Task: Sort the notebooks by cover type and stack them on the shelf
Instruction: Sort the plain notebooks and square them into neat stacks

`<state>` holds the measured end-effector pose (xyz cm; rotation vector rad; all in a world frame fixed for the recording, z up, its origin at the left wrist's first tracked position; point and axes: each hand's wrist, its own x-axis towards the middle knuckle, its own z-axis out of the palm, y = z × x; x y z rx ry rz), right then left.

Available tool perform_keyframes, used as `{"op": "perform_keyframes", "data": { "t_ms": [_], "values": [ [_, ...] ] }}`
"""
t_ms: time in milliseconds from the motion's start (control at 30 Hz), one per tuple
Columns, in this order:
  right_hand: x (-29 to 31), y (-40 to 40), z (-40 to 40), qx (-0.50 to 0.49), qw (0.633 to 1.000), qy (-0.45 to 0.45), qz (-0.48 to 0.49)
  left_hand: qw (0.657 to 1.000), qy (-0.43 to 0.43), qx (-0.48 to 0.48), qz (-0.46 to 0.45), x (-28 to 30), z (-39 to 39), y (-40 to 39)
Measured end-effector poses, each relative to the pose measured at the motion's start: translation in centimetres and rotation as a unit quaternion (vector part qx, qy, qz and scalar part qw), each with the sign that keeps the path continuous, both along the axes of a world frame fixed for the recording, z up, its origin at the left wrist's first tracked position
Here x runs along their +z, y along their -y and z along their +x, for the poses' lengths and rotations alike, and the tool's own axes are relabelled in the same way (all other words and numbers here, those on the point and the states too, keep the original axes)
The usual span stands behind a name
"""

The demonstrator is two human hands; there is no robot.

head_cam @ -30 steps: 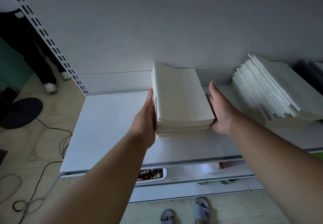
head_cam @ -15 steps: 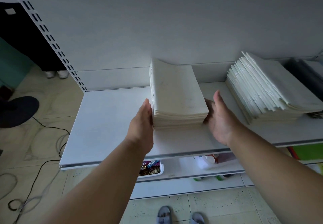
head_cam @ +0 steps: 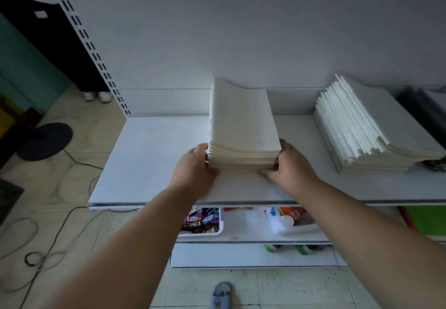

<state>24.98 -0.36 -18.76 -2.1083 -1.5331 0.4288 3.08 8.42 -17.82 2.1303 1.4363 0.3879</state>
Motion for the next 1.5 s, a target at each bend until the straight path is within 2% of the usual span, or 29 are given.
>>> {"op": "perform_keyframes", "data": {
  "t_ms": [433,567,767,933,1233,1400,1500],
  "values": [
    [-1.6,0.2,0.4,-0.005,0.996,0.082,0.045,0.994,-0.029,-0.027,0.101,-1.5,0.2,0.3],
    [-1.8,0.5,-0.2,-0.021,0.994,0.090,0.053,0.993,-0.031,-0.032,0.108,-1.7,0.2,0.3],
    [-0.7,0.8,-1.2,-0.046,0.997,-0.035,0.057,0.996,0.039,0.007,0.079,-1.7,-0.4,0.7],
    [-1.0,0.6,-1.4,-0.086,0.994,-0.041,0.061,0.997,0.064,0.008,0.042,-2.1,-0.6,0.1],
    [-0.3,0.3,-0.4,-0.044,0.998,-0.003,0.035,0.998,0.064,-0.018,0.000,-2.1,-0.9,-1.8],
    [0.7,0.5,-0.3,-0.027,0.996,-0.078,0.039,0.997,0.059,-0.050,-0.018,-1.7,-1.3,-2.6],
    [1.0,0.4,-0.1,-0.036,0.995,-0.087,0.033,0.997,0.061,-0.051,-0.018,-1.3,-1.4,-2.6]
  ]
}}
